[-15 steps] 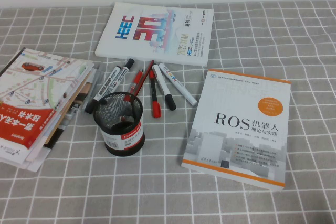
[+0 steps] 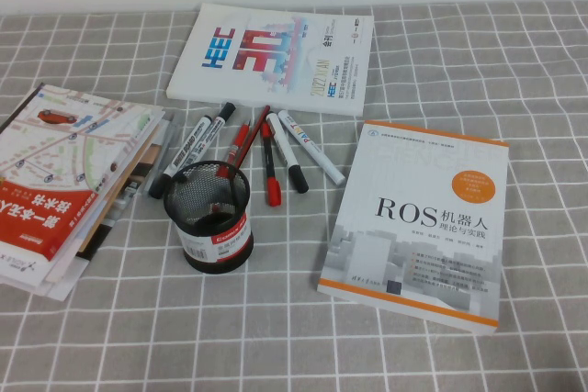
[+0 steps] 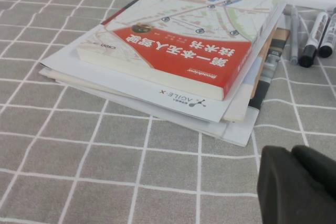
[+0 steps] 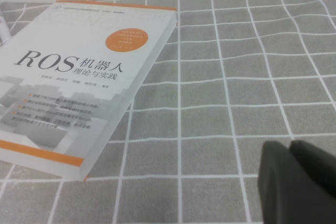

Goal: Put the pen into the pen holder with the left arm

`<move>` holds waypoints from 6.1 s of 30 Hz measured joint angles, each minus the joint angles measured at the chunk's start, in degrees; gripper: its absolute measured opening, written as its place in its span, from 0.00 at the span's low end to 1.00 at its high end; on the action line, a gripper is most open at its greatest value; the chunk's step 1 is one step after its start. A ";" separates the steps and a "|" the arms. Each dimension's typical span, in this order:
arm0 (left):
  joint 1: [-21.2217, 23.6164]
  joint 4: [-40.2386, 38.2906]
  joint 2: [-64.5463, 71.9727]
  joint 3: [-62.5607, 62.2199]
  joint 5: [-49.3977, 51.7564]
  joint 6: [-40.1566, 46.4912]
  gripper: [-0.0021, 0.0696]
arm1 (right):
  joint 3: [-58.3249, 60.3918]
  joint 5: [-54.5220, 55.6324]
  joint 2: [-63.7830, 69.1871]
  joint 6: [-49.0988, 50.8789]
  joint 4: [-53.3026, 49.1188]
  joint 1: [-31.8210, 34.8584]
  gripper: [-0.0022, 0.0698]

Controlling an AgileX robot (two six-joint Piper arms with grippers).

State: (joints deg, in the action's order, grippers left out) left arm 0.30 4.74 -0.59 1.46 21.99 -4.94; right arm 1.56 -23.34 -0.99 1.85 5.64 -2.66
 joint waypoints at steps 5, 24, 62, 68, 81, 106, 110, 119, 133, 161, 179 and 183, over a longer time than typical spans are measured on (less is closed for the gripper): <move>0.00 0.46 0.00 0.00 0.00 0.00 0.03 | 0.00 0.00 0.00 0.00 0.00 0.00 0.01; 0.00 0.57 0.00 0.00 -0.59 0.00 0.03 | 0.00 0.00 0.00 0.00 0.00 0.00 0.01; 0.00 -15.23 37.87 -38.61 17.35 1.65 0.03 | 0.00 0.00 0.00 0.00 0.00 0.00 0.01; 0.00 -19.98 55.56 -51.01 25.10 13.00 0.03 | 0.00 0.00 0.00 0.00 0.00 0.00 0.01; -5.60 -18.22 93.38 -84.12 37.85 17.76 0.03 | 0.00 0.00 0.00 0.00 0.00 0.00 0.01; -12.37 -7.40 129.41 -120.82 48.50 17.74 0.06 | 0.00 0.00 0.00 0.00 0.00 0.00 0.01; -12.37 -8.41 130.20 -120.82 48.50 18.15 0.25 | 0.00 0.00 0.00 0.00 0.00 0.00 0.01; -13.07 -9.13 131.66 -120.82 48.50 21.95 0.40 | 0.00 0.00 0.00 0.00 0.00 0.00 0.01; -13.40 -7.13 134.50 -120.90 48.50 22.32 0.40 | 0.00 0.00 0.00 0.00 0.00 0.00 0.01; -13.40 -2.71 135.00 -121.75 48.50 19.50 0.40 | 0.00 0.00 0.00 0.00 0.00 0.00 0.01; -13.40 -6.69 134.27 -126.42 48.50 18.60 0.40 | 0.00 0.00 0.00 0.00 0.00 0.00 0.01; -13.40 -6.69 134.06 -126.56 48.50 18.83 0.40 | 0.00 0.00 0.00 0.00 0.00 0.00 0.01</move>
State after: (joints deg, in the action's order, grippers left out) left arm -13.10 -1.95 133.46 -125.10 70.49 13.89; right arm 1.56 -23.34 -0.99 1.85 5.64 -2.66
